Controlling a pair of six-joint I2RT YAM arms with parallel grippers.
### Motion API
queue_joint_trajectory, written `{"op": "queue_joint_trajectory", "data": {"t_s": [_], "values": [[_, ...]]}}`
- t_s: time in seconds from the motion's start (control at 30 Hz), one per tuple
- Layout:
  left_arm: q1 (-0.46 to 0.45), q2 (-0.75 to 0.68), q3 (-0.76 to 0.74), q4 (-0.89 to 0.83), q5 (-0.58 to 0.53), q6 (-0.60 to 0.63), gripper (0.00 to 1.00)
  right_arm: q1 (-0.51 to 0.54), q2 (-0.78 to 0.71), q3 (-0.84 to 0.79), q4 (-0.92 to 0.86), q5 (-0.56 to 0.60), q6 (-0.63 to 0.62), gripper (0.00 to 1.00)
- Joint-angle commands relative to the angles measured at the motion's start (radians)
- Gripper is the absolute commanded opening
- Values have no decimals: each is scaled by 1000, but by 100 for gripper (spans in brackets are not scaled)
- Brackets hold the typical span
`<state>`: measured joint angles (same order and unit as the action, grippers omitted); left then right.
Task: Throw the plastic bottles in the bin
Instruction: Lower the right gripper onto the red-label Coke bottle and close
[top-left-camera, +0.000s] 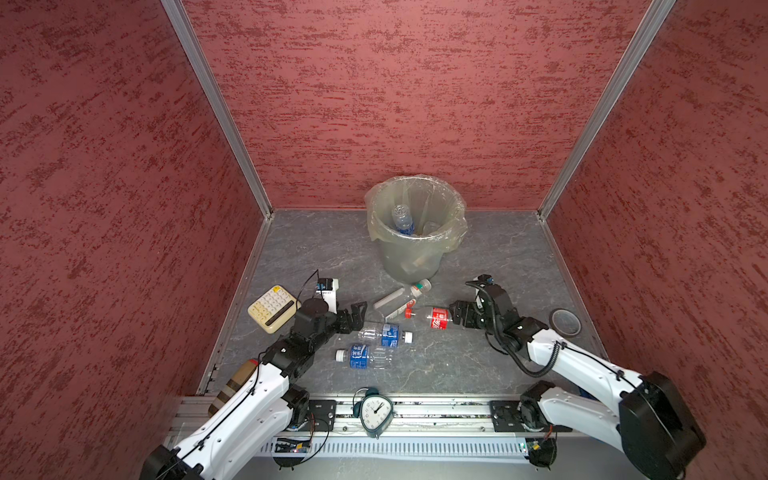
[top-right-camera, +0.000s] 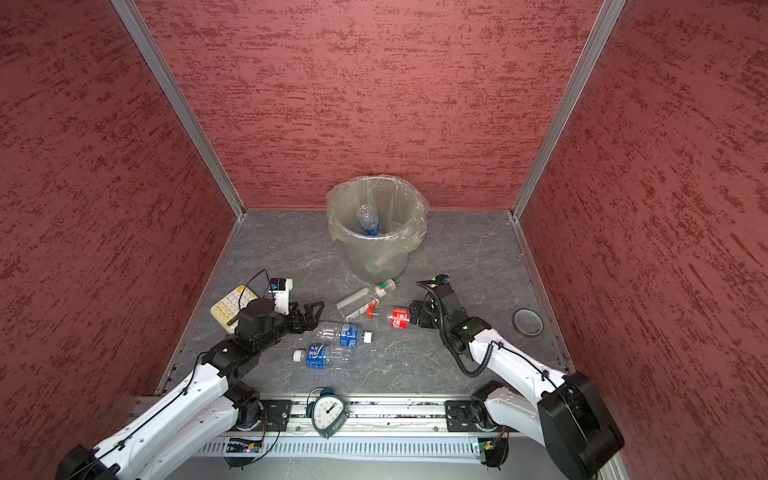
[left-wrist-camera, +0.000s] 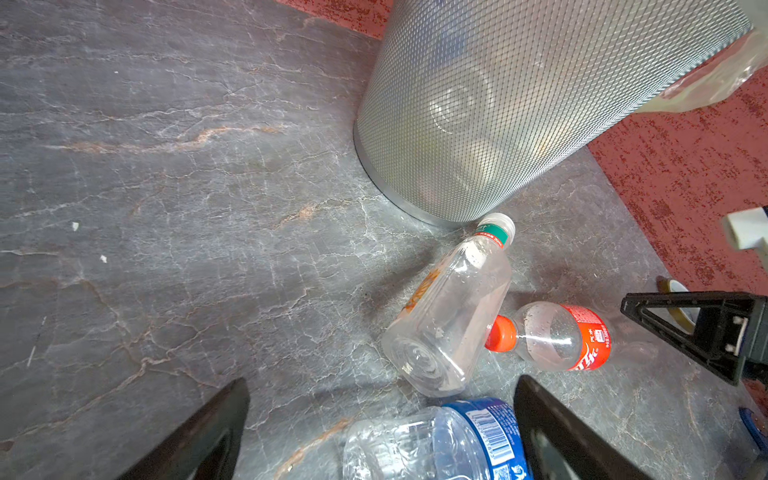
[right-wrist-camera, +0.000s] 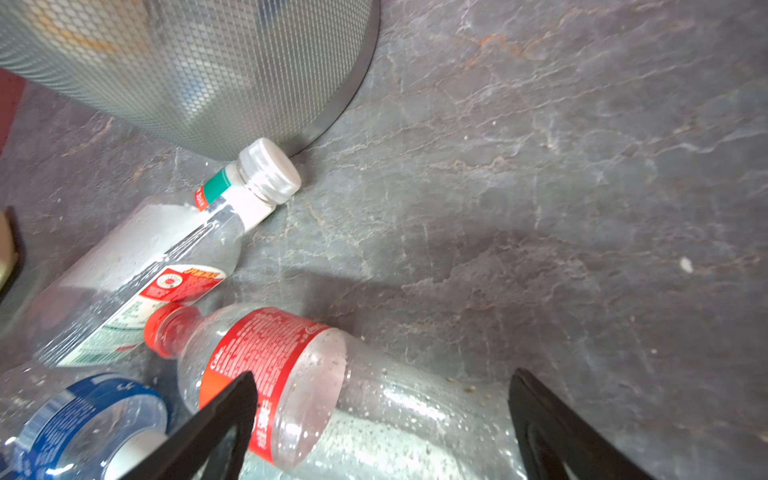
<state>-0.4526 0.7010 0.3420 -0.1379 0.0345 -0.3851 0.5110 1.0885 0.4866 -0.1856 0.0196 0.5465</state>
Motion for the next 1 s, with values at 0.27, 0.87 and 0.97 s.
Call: {"op": "queue_joint_trajectory", "data": {"t_s": [0.27,0.87,0.97], "values": [[21,-7,-13,34,31,9,99,67,-61,-9,-116,-96,19,95],[43,-1,-17,34,47,2,99,248,50,92,-184,-109,-75,95],[47,-1,-16,33,51,-1,99,272,88,123,-184,-91,-99,95]]}}
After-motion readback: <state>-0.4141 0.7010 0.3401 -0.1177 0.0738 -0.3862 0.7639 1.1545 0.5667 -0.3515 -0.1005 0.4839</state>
